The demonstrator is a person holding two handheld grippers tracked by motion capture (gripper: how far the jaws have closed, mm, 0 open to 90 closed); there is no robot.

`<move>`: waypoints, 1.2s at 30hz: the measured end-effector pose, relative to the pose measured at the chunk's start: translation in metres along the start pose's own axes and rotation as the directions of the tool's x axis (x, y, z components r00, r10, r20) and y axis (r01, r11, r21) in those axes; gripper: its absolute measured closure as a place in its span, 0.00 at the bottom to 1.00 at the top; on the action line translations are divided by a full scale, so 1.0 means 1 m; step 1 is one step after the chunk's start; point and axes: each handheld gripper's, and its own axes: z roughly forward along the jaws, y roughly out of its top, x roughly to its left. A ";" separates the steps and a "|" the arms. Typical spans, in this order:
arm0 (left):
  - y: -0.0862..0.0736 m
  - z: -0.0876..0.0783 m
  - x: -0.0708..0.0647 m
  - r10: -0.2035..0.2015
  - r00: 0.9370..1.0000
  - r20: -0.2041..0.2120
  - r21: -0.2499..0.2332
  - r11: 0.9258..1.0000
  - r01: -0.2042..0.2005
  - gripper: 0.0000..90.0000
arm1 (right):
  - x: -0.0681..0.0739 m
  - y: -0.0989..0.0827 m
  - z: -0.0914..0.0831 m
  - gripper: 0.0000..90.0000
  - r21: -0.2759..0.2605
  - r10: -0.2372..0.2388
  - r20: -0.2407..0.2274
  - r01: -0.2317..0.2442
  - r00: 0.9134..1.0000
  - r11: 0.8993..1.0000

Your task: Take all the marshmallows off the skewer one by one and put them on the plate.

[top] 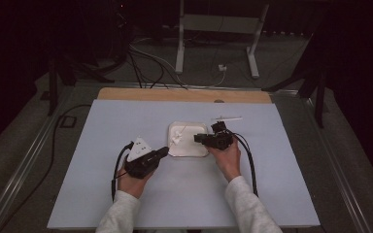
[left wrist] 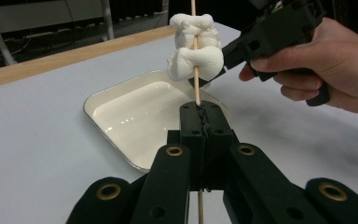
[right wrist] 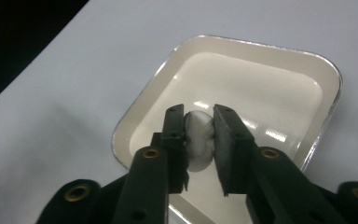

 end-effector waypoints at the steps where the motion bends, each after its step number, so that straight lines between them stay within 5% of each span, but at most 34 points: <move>1: 0.000 0.000 0.000 -0.002 1.000 -0.001 0.001 1.000 0.002 1.00 | -0.001 0.000 0.001 0.73 0.001 0.005 0.007 -0.005 1.000 1.000; 6: -0.001 0.000 0.002 -0.007 1.000 -0.005 0.002 1.000 0.007 1.00 | -0.004 -0.001 0.003 0.45 0.020 0.039 0.007 -0.039 0.999 0.999; 9: -0.001 0.000 0.002 -0.013 1.000 -0.007 -0.001 1.000 0.013 1.00 | -0.005 0.000 -0.003 0.37 -0.007 0.067 -0.051 -0.068 0.996 0.998; 13: -0.001 0.001 0.001 -0.012 1.000 -0.006 -0.001 1.000 0.012 1.00 | 0.006 0.004 -0.017 0.30 -0.055 0.037 -0.116 -0.043 0.993 0.998; 25: -0.001 0.004 -0.002 -0.005 1.000 0.006 -0.002 1.000 0.005 1.00 | 0.032 0.013 -0.042 0.35 -0.155 -0.037 -0.273 -0.006 0.961 0.988; 31: -0.001 0.005 -0.005 0.001 1.000 0.020 -0.005 1.000 -0.001 1.00 | 0.042 0.015 -0.041 0.43 -0.148 -0.077 -0.292 0.035 0.953 0.988; 36: -0.001 0.006 -0.006 0.005 1.000 0.028 -0.008 1.000 -0.005 1.00 | 0.044 0.015 -0.035 0.51 -0.116 -0.059 -0.332 0.021 0.941 0.993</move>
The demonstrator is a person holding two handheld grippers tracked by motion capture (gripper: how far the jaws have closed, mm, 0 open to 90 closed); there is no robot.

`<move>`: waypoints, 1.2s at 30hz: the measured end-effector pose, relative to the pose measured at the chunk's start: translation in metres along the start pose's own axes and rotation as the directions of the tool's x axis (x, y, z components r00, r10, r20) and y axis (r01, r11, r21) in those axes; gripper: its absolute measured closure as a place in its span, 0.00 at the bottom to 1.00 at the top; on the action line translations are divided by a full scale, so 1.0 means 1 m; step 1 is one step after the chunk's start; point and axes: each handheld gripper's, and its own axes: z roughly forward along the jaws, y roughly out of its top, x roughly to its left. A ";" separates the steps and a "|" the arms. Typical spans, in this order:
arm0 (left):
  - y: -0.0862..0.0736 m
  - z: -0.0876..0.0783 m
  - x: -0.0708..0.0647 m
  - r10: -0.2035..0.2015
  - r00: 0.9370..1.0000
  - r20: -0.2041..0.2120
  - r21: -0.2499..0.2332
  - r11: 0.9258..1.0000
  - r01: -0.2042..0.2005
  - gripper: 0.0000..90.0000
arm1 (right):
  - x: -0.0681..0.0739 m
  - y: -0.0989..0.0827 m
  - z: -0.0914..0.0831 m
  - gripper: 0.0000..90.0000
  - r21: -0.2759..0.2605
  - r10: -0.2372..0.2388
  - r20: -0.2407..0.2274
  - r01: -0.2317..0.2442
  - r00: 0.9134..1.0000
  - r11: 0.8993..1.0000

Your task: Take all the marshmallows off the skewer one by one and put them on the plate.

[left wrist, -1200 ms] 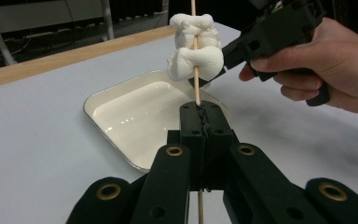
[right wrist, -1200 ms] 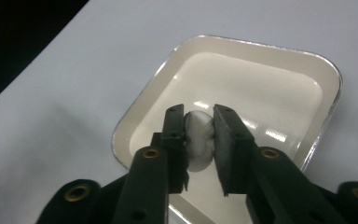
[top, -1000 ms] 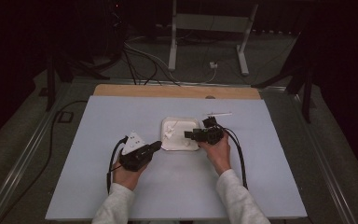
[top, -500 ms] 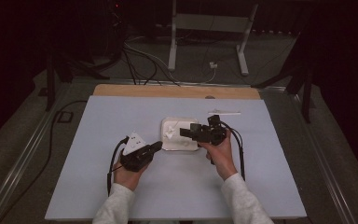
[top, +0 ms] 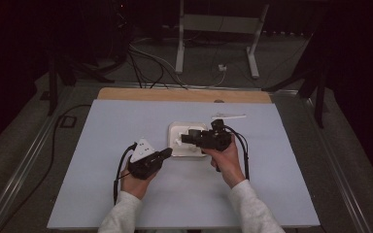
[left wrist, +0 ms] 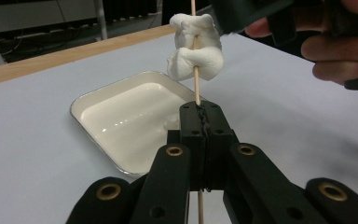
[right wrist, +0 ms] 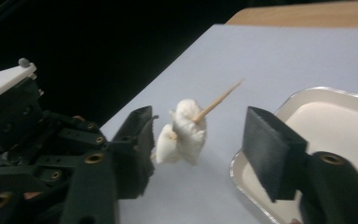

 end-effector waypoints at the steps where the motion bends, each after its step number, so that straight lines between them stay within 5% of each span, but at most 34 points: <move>1: 0.000 0.000 0.000 0.001 1.000 0.003 -0.003 1.000 -0.001 1.00 | 0.000 0.000 0.001 0.54 0.003 0.012 -0.013 -0.012 1.000 1.000; 13: 0.000 0.000 -0.001 0.011 1.000 0.013 -0.013 1.000 -0.011 1.00 | -0.001 -0.002 0.007 0.83 0.012 0.095 -0.096 -0.094 0.991 0.996; 31: -0.001 0.000 -0.003 0.064 0.998 0.011 0.019 0.998 -0.064 1.00 | -0.011 0.008 -0.026 0.89 -0.099 0.098 -0.023 -0.100 0.995 0.990; 34: -0.004 -0.001 0.003 0.030 1.000 -0.001 0.021 0.999 -0.030 1.00 | -0.017 0.012 -0.039 0.90 -0.153 0.113 -0.016 -0.114 0.994 0.982; 36: -0.004 -0.003 0.005 0.011 1.000 -0.005 0.008 1.000 -0.011 1.00 | -0.017 0.014 -0.044 0.90 -0.140 0.096 0.012 -0.093 0.995 0.986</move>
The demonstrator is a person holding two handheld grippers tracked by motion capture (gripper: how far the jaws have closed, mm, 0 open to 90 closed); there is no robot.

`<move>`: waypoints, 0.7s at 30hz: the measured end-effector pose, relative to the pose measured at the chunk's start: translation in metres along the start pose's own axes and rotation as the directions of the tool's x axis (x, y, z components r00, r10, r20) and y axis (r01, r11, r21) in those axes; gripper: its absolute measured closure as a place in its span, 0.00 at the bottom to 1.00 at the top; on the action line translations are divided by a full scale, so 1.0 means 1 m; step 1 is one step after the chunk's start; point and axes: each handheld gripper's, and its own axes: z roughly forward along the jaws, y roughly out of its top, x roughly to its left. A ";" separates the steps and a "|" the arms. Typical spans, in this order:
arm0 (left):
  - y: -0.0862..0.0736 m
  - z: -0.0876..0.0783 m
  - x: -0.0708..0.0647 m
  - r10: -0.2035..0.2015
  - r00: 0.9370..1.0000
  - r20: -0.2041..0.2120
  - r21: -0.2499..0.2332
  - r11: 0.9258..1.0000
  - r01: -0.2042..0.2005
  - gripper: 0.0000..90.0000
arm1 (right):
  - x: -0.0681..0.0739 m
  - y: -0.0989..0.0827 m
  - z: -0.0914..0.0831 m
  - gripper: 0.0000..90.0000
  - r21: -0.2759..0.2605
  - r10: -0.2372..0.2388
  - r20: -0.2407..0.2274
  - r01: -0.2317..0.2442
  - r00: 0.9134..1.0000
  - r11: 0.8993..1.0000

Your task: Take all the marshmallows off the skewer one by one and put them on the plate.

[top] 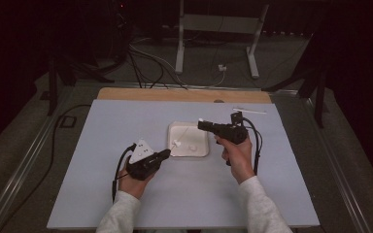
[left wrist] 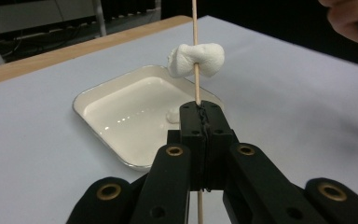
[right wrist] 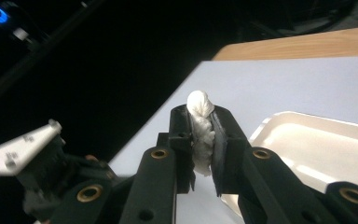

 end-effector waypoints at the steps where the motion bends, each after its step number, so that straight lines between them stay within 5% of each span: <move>1: 0.000 -0.001 0.000 -0.003 1.000 -0.001 -0.005 1.000 0.003 1.00 | 0.000 0.000 -0.002 0.90 0.005 -0.013 0.011 0.013 1.000 1.000; 12: 0.002 -0.001 0.001 -0.038 0.999 -0.014 -0.005 0.999 0.038 1.00 | -0.004 -0.010 0.006 0.88 0.090 -0.112 0.152 0.099 0.982 0.991; 21: 0.002 -0.003 0.004 -0.054 0.998 -0.019 -0.009 0.999 0.054 1.00 | -0.011 -0.019 0.014 0.88 0.141 -0.150 0.210 0.122 0.966 0.982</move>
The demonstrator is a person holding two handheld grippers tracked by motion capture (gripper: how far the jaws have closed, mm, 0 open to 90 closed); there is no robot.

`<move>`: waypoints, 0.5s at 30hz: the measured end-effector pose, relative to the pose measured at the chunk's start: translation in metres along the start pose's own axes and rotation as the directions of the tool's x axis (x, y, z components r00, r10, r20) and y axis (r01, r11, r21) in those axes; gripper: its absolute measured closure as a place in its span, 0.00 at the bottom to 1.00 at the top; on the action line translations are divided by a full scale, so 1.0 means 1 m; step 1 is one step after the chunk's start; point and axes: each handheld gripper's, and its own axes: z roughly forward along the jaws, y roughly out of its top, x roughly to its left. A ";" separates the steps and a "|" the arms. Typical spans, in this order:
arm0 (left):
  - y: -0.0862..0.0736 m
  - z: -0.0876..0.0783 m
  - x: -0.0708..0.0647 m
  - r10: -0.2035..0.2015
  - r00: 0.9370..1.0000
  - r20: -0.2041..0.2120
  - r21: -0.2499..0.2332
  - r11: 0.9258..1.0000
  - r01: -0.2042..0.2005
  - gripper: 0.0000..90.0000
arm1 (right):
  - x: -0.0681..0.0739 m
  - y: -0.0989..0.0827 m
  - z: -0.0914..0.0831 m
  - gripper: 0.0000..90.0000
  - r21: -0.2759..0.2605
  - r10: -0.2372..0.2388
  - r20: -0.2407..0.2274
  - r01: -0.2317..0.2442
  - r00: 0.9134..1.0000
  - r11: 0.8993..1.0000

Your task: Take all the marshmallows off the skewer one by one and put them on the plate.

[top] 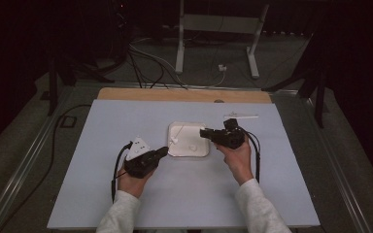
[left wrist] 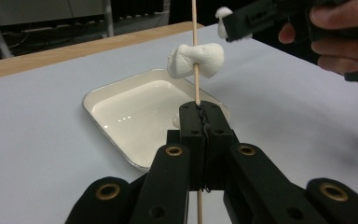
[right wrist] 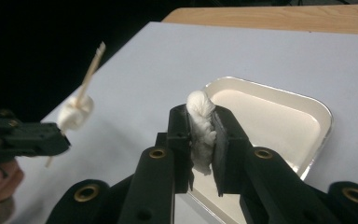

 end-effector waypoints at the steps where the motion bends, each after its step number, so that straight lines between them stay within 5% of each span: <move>1: 0.000 0.000 0.000 -0.001 1.000 -0.005 0.001 1.000 0.001 1.00 | 0.000 -0.001 0.001 0.88 0.003 0.000 0.003 0.000 1.000 1.000; 15: 0.001 -0.002 0.003 -0.019 1.000 0.009 -0.003 1.000 0.019 1.00 | -0.006 -0.011 0.019 0.88 0.052 -0.013 0.053 0.010 0.998 0.999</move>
